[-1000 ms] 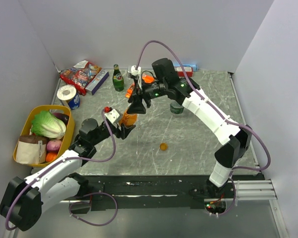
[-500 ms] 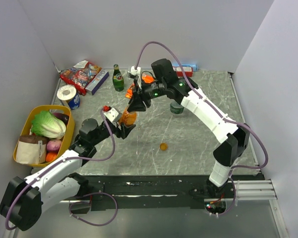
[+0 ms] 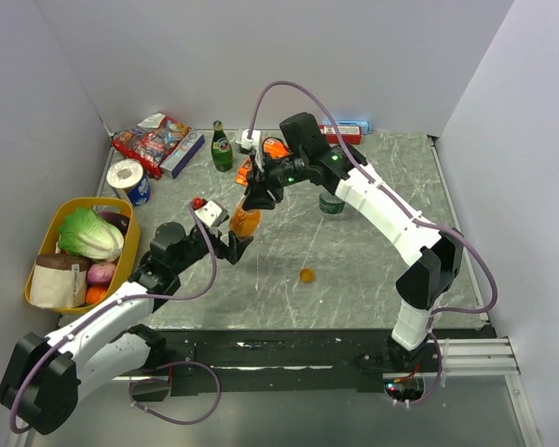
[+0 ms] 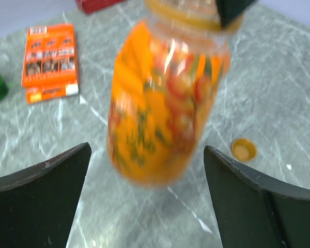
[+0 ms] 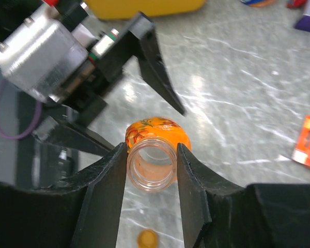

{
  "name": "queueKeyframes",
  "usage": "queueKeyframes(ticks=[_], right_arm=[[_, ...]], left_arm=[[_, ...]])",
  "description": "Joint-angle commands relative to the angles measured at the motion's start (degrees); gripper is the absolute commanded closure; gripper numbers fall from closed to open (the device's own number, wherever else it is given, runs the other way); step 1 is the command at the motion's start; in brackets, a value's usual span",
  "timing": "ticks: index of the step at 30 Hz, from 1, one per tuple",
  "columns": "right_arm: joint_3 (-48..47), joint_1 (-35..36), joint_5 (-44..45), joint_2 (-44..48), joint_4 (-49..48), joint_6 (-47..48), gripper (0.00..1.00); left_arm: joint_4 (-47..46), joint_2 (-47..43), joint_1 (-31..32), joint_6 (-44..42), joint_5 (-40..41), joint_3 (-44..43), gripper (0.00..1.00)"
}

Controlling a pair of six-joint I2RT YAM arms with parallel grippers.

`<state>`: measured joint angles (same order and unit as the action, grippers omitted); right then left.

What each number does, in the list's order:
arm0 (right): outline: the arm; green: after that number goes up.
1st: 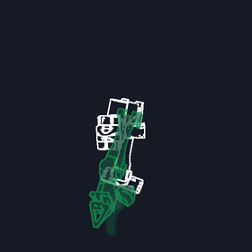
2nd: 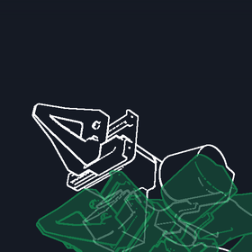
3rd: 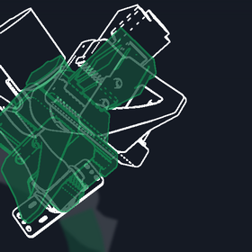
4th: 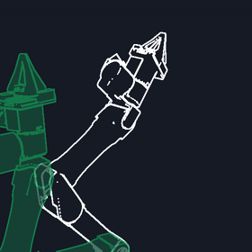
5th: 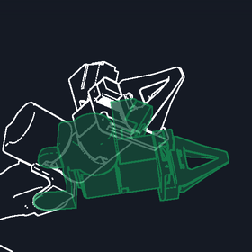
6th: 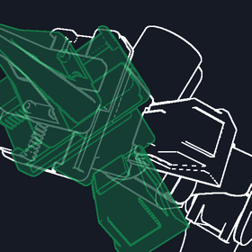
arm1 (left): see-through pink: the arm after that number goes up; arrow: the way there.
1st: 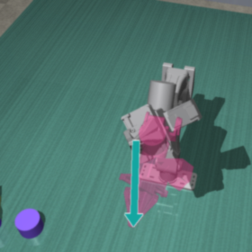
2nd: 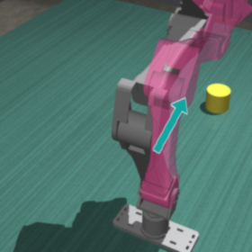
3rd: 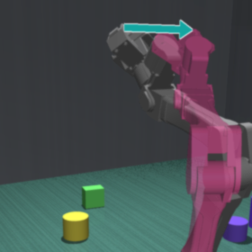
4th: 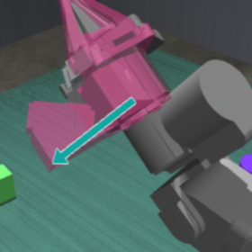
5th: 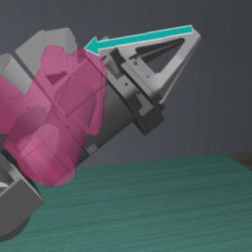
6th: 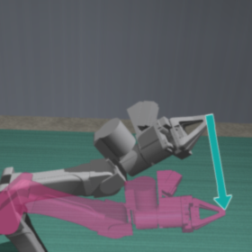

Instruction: Screw on the bottle caps

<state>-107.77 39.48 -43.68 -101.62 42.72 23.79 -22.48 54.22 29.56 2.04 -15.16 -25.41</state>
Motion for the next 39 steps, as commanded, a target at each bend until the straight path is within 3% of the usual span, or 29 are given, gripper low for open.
queueKeyframes(ticks=[1,6,20,27,35,38,39], right_arm=[[-1.7,0.1,5.8,-0.7,0.6,6.8,0.82],[2.7,0.2,13.8,-3.5,-0.4,10.9,0.83],[8.1,0.1,16.8,-9.1,-4.7,13.8,0.8],[9.1,0.1,16.7,-10.7,-6.1,12.7,0.67],[9.9,-1.0,15.4,-11.9,-6.8,11.1,0.64],[10.1,-1.0,15.5,-12.1,-7.3,10.8,0.54],[10.2,-0.9,15.6,-12.0,-7.5,10.6,0.44]], left_arm=[[6.6,-4.0,-0.2,1.6,1.6,0.6,0.04],[15.3,-9.9,-0.3,-1.4,2.0,1.0,0.04],[16.7,-11.2,-4.1,-2.5,3.7,-0.3,0.04],[16.2,-10.9,-5.0,-2.5,2.9,-0.3,0.04],[15.1,-9.8,-5.4,-2.5,2.0,-0.6,0.04],[15.0,-9.7,-5.4,-2.6,2.0,-0.5,0.04],[15.0,-9.7,-5.5,-2.6,1.8,-0.5,0.04]])
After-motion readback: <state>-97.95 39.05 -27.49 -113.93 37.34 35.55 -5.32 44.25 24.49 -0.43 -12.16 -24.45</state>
